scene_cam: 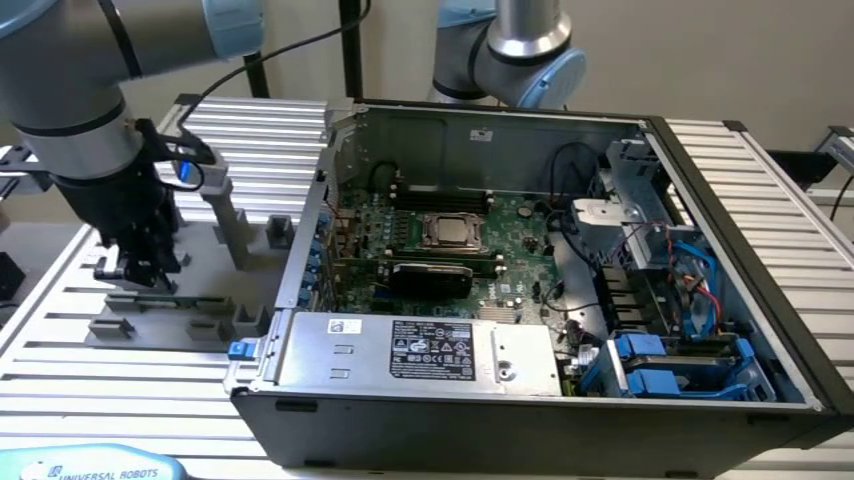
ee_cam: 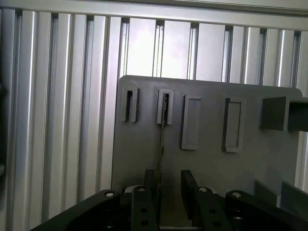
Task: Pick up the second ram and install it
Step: 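Pick up the second ram and move it above second insertion slot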
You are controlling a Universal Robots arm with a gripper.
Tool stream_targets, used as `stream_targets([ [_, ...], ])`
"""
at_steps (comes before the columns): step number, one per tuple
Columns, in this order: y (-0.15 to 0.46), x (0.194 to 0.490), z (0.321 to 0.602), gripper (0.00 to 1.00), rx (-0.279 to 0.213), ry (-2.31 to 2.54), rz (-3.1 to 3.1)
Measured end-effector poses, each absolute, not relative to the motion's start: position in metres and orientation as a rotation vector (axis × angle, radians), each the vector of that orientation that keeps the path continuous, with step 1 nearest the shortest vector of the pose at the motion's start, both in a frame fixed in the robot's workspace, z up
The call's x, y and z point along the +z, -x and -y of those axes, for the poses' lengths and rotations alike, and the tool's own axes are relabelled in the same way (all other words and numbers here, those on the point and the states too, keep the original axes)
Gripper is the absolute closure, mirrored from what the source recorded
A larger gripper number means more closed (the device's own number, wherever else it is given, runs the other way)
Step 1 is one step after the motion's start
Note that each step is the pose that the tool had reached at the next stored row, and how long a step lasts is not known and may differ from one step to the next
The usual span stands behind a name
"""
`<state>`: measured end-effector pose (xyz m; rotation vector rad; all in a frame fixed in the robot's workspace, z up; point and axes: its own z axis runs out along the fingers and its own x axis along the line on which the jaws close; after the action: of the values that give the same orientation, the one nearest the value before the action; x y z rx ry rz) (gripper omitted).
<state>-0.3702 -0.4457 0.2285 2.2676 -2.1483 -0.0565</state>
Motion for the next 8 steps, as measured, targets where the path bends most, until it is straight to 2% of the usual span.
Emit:
stream_targets([
  [8,0.371,0.214,0.45,0.64,-0.057,-2.268,2.148],
])
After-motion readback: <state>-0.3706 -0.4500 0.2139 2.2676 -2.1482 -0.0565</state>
